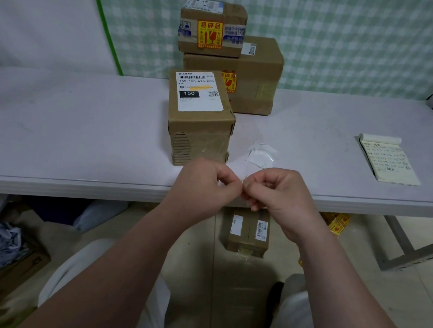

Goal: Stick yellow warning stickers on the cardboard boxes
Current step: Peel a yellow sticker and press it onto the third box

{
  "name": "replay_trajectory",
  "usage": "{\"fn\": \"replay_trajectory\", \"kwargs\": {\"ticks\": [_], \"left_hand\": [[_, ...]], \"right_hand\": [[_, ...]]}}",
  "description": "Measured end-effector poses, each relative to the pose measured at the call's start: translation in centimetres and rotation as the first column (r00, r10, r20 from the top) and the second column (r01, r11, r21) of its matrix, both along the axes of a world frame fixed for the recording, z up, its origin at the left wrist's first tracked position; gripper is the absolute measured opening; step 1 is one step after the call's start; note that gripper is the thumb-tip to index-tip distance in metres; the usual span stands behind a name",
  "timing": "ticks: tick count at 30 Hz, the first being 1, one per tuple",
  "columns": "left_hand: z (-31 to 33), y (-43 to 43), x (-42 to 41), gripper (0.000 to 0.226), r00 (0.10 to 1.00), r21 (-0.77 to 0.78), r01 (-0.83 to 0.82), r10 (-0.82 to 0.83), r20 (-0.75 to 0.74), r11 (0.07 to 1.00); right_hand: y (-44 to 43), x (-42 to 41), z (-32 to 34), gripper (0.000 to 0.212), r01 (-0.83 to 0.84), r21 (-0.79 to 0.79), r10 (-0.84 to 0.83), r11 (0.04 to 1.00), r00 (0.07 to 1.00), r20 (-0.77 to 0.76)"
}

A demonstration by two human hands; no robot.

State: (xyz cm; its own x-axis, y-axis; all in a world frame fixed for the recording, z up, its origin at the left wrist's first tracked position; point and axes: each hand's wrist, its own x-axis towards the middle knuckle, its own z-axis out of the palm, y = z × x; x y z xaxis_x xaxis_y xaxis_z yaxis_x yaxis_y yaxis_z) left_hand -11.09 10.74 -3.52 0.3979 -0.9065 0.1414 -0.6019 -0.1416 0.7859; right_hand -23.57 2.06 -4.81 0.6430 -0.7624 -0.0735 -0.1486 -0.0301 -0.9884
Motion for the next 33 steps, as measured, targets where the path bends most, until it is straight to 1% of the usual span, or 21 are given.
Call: {"fn": "replay_trajectory", "kwargs": {"ticks": [5, 7, 12, 17, 19, 22, 24, 26, 30, 33], "left_hand": [[0.2, 0.1, 0.0, 0.014, 0.998, 0.019, -0.005, 0.006, -0.059, 1.000], [0.2, 0.0, 0.1, 0.014, 0.997, 0.027, -0.007, 0.008, -0.070, 1.000], [0.3, 0.1, 0.2, 0.016, 0.995, 0.014, 0.007, -0.005, -0.097, 1.000], [0.3, 0.2, 0.5, 0.013, 0.986, 0.018, 0.029, -0.026, -0.164, 0.999], [0.3, 0.2, 0.6, 0.014, 0.988, 0.019, 0.038, -0.035, -0.149, 0.999], [0.2, 0.0, 0.8, 0.012, 0.994, 0.025, 0.071, -0.069, -0.086, 0.997], [0.1, -0.1, 1.0, 0.012, 0.991, 0.035, 0.106, -0.103, -0.080, 0.994], [0.2, 0.0, 1.0, 0.015, 0.981, 0.037, 0.150, -0.144, -0.128, 0.988], [0.6, 0.2, 0.9, 0.018, 0.926, 0.014, 0.221, -0.206, -0.315, 0.975], [0.7, 0.2, 0.7, 0.023, 0.874, -0.002, 0.223, -0.200, -0.444, 0.975]], "right_hand": [[0.2, 0.0, 0.3, 0.018, -0.037, -0.092, 0.034, 0.995, 0.999, -0.039], [0.3, 0.1, 0.3, 0.018, -0.042, -0.112, 0.038, 0.993, 0.998, -0.040], [0.3, 0.1, 0.3, 0.015, -0.035, -0.096, 0.033, 0.995, 0.999, -0.029], [0.2, 0.0, 0.5, 0.019, -0.056, -0.091, 0.055, 0.994, 0.998, -0.018], [0.2, 0.1, 0.5, 0.020, -0.063, -0.096, 0.062, 0.993, 0.998, -0.022], [0.1, 0.2, 0.4, 0.022, -0.049, -0.089, 0.046, 0.995, 0.998, -0.034], [0.1, 0.3, 0.4, 0.023, -0.045, -0.058, 0.043, 0.997, 0.999, -0.031], [0.1, 0.3, 0.5, 0.025, -0.063, 0.016, 0.063, 0.998, 0.998, -0.001], [0.2, 0.2, 0.6, 0.028, -0.115, 0.241, 0.095, 0.964, 0.991, 0.091], [0.3, 0.2, 0.7, 0.030, -0.134, 0.339, 0.089, 0.931, 0.985, 0.146]]}}
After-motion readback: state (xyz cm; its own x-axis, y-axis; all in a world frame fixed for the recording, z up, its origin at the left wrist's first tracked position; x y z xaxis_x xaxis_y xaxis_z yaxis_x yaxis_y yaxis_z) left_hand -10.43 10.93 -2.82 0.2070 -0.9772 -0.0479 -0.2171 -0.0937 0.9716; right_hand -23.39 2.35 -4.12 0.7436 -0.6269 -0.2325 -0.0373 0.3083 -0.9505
